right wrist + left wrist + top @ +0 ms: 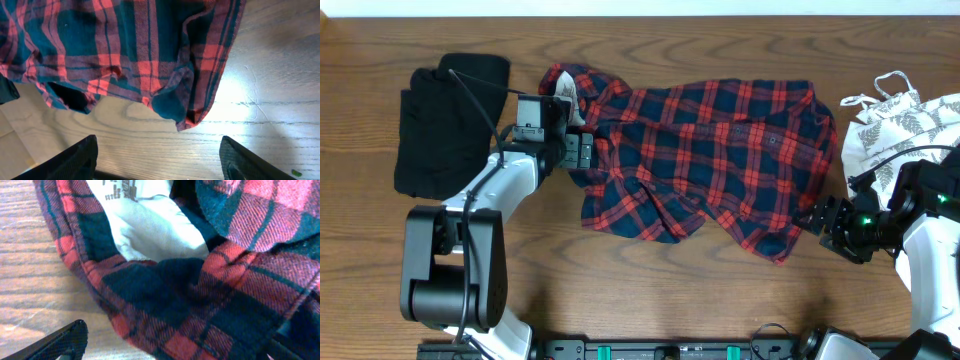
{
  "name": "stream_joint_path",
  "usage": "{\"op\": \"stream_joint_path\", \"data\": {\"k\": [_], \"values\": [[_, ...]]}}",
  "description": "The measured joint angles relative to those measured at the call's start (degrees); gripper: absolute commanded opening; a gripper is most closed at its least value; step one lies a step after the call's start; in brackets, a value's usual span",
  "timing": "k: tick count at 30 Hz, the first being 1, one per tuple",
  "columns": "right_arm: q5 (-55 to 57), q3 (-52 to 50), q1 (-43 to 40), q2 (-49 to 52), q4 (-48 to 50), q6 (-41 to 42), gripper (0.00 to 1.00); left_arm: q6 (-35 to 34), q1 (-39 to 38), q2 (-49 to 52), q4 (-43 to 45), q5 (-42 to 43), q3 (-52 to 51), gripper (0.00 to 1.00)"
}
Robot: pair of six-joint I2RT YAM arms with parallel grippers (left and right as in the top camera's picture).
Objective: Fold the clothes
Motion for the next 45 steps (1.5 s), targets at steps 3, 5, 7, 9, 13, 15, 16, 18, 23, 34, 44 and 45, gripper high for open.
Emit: {"op": "stream_joint_path", "data": {"k": [3, 5, 7, 9, 13, 15, 16, 18, 23, 34, 44, 45], "values": [[0.0, 0.0, 0.0, 0.0, -0.1, 0.0, 0.76, 1.3, 0.0, 0.3, 1.6, 0.0, 0.0, 0.98], [0.0, 0.0, 0.0, 0.0, -0.1, 0.0, 0.77, 2.4, 0.0, 0.3, 3.0, 0.0, 0.0, 0.92], [-0.1, 0.0, 0.0, 0.0, -0.1, 0.0, 0.77, 3.5, 0.0, 0.3, 3.4, 0.0, 0.0, 0.75], [-0.1, 0.0, 0.0, 0.0, -0.2, 0.0, 0.77, 5.0, 0.0, 0.3, 3.5, 0.0, 0.0, 0.57], [-0.2, 0.0, 0.0, 0.0, -0.2, 0.0, 0.76, 6.5, 0.0, 0.3, 3.4, 0.1, 0.0, 0.1], [-0.2, 0.0, 0.0, 0.0, -0.2, 0.0, 0.75, 7.1, 0.0, 0.3, 3.2, 0.2, 0.0, 0.06], [-0.3, 0.0, 0.0, 0.0, -0.2, 0.0, 0.73, 7.5, -0.1, 0.3, 3.0, 0.2, 0.0, 0.06], [-0.2, 0.0, 0.0, 0.0, -0.7, -0.1, 0.71, 7.7, 0.0, 0.3, 3.0, 0.2, 0.0, 0.06], [0.8, -0.3, 0.0, 0.0, -1.6, -0.1, 0.75, 7.1, 0.0, 0.3, 3.7, 0.2, 0.0, 0.06], [1.6, -4.5, 0.0, 0.0, 2.8, -1.0, 0.77, 4.8, 0.0, -9.6, 7.3, 0.2, 0.0, 0.06], [-0.5, -8.8, 0.1, 0.0, 13.2, 0.3, 0.71, 1.8, 0.0, -10.1, 7.0, 0.2, 0.0, 0.06], [-0.7, -8.9, 0.1, 0.0, 14.4, 0.6, 0.71, 1.7, 0.0, -10.1, 7.0, 0.2, 0.0, 0.05]]}}
